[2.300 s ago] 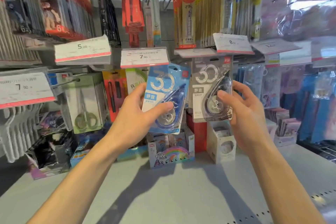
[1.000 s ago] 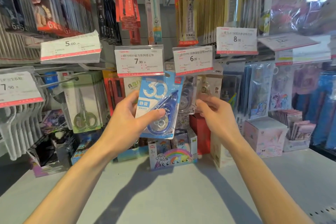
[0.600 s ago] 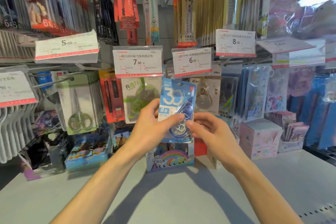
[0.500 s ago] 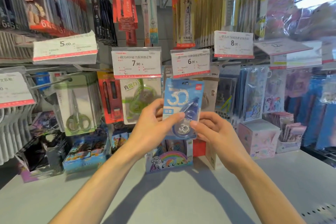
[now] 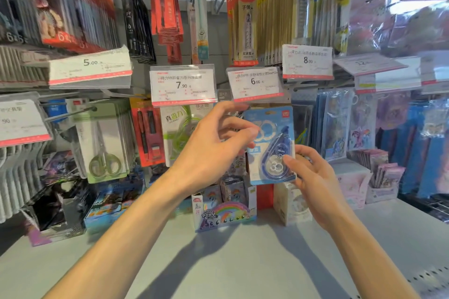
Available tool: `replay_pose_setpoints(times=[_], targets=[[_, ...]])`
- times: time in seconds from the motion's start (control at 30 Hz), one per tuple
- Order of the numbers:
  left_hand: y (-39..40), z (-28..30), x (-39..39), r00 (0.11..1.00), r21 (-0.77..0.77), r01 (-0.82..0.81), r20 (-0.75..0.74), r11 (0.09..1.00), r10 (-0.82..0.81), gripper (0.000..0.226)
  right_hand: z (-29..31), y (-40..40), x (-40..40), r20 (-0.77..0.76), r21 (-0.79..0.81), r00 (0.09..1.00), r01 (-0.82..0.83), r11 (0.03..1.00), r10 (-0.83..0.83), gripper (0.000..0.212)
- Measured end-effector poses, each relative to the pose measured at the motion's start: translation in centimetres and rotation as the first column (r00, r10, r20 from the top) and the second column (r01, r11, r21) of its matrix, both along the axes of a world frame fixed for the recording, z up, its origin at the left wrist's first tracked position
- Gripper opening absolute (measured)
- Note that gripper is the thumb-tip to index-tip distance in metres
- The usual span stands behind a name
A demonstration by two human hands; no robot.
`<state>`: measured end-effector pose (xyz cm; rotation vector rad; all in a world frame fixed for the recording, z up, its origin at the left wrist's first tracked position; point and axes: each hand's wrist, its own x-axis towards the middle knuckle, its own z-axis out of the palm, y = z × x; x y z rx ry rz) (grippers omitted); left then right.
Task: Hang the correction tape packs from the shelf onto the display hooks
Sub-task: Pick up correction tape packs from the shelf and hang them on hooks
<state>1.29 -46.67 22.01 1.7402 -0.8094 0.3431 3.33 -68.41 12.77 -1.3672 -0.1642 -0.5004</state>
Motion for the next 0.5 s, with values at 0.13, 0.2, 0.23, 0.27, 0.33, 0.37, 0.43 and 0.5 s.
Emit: replay_pose_setpoints(times=[0.13,0.2,0.23,0.27,0.33,0.37,0.43,0.5], targets=[[0.1,1.2,-1.2,0.997,-0.024,0.063,0.043,0.998,-0.062,0.039,0.5,0.3,-0.3,0.043,-0.006,0.999,-0.024,1.0,0.025,0.025],[0.3,1.9,-1.6,0.994,-0.022,0.073,0.078,0.997,-0.071,0.033,0.7,0.5,-0.3,0.064,-0.02,0.997,-0.038,0.999,0.039,0.024],[0.4,2.2,-1.6,0.994,-0.027,0.071,0.09,0.997,-0.069,0.03,0.9,0.6,-0.2,0.074,-0.028,0.996,-0.046,0.999,0.048,0.024],[0.5,2.5,-1.6,0.993,-0.036,0.067,0.097,0.997,-0.063,0.028,1.2,0.7,-0.1,0.085,-0.04,0.995,-0.054,0.998,0.057,0.023],[0.8,2.8,-1.6,0.994,-0.058,0.055,0.096,0.997,-0.049,0.025,1.8,1.1,0.0,0.106,-0.062,0.992,-0.063,0.996,0.07,0.021],[0.9,2.9,-1.6,0.995,-0.062,0.049,0.093,0.997,-0.043,0.025,2.1,1.3,0.2,0.114,-0.065,0.991,-0.066,0.996,0.073,0.02],[1.1,3.0,-1.5,0.995,-0.058,0.04,0.093,0.997,-0.034,0.024,2.9,1.7,0.4,0.123,-0.059,0.99,-0.065,0.996,0.072,0.022],[1.2,2.9,-1.4,0.995,-0.054,0.038,0.097,0.998,-0.032,0.024,3.5,2.1,0.6,0.134,-0.064,0.989,-0.048,0.997,0.057,0.026]])
